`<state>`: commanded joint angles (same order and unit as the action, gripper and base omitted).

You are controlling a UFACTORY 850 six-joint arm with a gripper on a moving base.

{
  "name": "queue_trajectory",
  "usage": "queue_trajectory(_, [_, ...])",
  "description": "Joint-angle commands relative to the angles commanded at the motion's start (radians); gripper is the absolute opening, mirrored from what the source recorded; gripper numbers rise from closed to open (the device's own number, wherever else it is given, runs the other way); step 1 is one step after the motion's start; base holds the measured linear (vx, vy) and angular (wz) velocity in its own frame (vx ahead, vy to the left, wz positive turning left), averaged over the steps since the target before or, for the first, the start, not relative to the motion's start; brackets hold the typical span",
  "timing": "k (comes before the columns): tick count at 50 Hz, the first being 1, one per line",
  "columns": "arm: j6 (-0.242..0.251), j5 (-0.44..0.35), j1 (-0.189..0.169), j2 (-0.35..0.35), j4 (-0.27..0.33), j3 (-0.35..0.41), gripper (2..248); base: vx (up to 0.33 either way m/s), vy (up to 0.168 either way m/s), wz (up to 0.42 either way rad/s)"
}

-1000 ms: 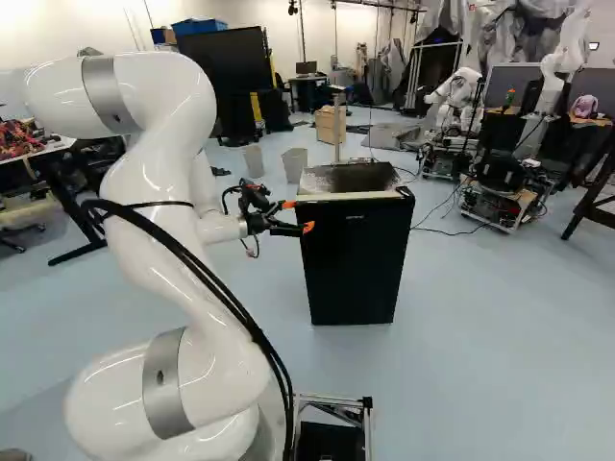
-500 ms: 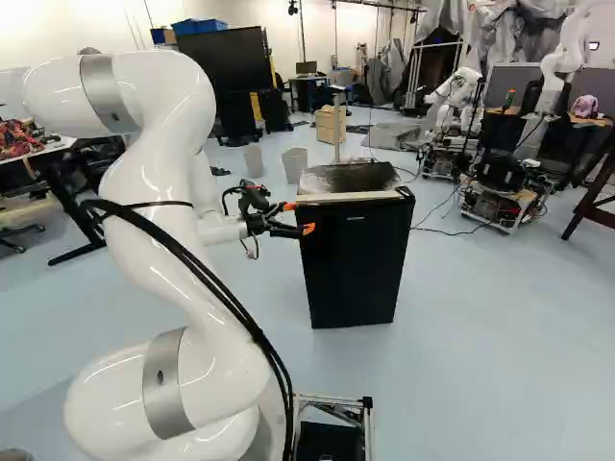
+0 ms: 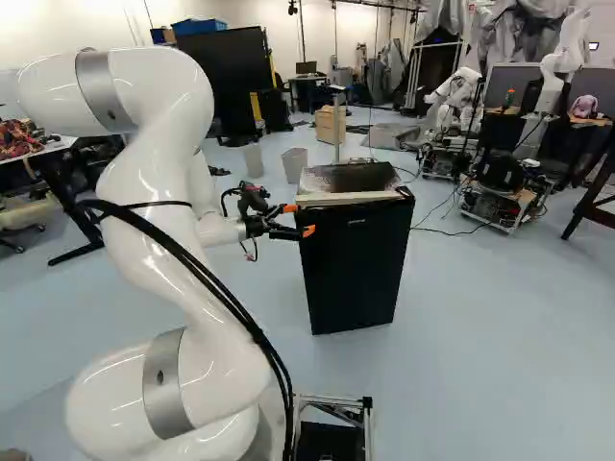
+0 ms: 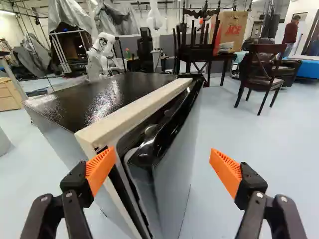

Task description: Grab a drink from the fridge

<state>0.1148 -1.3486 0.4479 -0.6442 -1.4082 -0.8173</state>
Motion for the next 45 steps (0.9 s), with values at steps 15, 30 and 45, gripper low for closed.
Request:
queue_trajectory(15, [0.0,0.0,0.004,0.009,-0.013,0.017,247,0.0,0.0,0.0])
queue_trajectory(30, [0.0,0.0,0.001,0.015,-0.028,0.028,247,0.0,0.0,0.0])
queue_trajectory(45, [0.0,0.0,-0.004,0.019,-0.043,0.035,247,0.0,0.0,0.0])
